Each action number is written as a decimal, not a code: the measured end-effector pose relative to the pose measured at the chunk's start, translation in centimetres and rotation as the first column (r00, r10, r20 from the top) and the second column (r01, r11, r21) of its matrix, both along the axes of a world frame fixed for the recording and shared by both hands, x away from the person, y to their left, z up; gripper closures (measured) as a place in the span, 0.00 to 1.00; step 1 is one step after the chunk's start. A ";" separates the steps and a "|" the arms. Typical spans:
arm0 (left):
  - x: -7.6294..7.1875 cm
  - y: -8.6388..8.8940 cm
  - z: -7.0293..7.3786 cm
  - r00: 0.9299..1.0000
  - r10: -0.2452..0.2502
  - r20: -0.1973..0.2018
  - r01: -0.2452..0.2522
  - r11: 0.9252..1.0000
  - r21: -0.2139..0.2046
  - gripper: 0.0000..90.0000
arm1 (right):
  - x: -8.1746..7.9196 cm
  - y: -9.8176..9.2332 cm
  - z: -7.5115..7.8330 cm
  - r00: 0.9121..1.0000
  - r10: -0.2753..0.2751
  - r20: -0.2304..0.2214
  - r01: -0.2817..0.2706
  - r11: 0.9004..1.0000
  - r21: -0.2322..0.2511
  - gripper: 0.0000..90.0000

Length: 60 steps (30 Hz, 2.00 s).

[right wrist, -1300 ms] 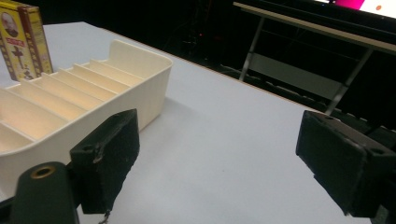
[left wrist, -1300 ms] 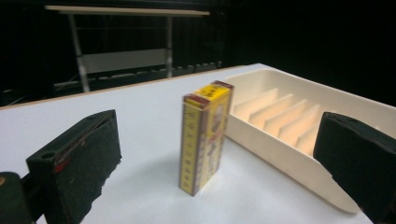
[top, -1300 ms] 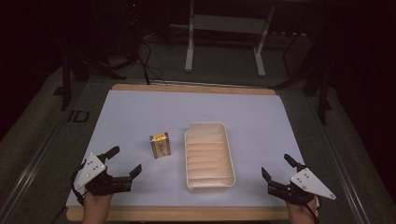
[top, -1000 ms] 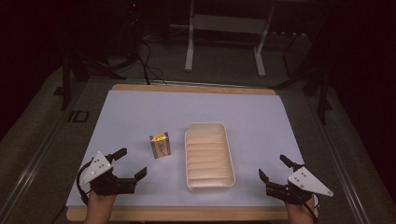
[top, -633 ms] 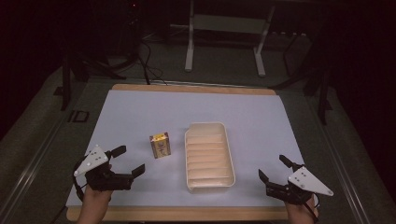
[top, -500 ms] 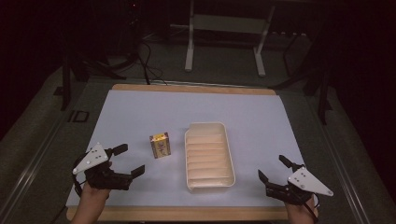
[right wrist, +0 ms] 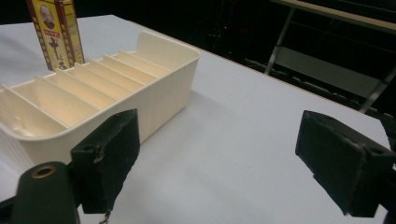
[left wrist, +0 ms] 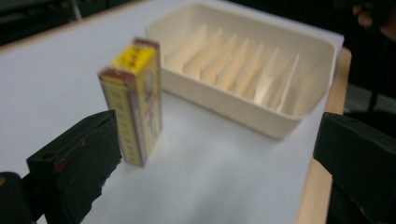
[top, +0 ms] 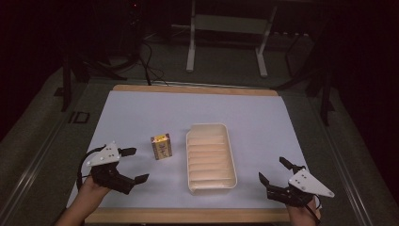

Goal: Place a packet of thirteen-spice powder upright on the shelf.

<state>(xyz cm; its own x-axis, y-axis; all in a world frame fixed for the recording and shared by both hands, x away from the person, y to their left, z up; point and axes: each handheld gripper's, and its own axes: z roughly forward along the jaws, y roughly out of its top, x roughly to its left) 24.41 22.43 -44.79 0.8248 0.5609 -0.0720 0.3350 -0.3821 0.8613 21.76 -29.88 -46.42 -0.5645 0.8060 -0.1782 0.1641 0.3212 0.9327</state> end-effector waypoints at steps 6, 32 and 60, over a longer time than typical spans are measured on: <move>0.5 0.0 -0.3 0.998 -0.013 -0.062 0.017 0.998 0.061 0.01 | 0.0 0.1 0.0 1.000 0.005 -0.005 -0.005 1.000 0.001 0.15; 0.8 -1.5 -0.6 0.974 -0.068 -0.218 0.144 0.923 0.357 0.01 | 0.1 0.1 0.0 1.000 0.018 -0.013 -0.018 1.000 0.006 0.15; 2.0 -1.9 0.0 0.894 0.037 -0.447 0.221 0.831 0.511 0.01 | 0.0 0.1 0.0 1.000 -0.005 -0.005 0.005 1.000 -0.006 0.15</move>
